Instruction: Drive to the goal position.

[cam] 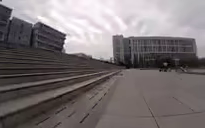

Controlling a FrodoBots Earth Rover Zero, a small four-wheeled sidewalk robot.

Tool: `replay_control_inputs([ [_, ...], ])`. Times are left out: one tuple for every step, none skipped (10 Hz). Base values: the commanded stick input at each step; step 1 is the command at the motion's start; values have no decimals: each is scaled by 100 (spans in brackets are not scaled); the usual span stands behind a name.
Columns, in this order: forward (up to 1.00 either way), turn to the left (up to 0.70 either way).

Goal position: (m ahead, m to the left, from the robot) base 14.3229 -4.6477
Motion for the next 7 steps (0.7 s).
replay_control_inputs([
  [70, -11],
  [70, 0],
  [70, 0],
  [70, 0],
  [70, 0],
  [70, 0],
  [70, 0],
])
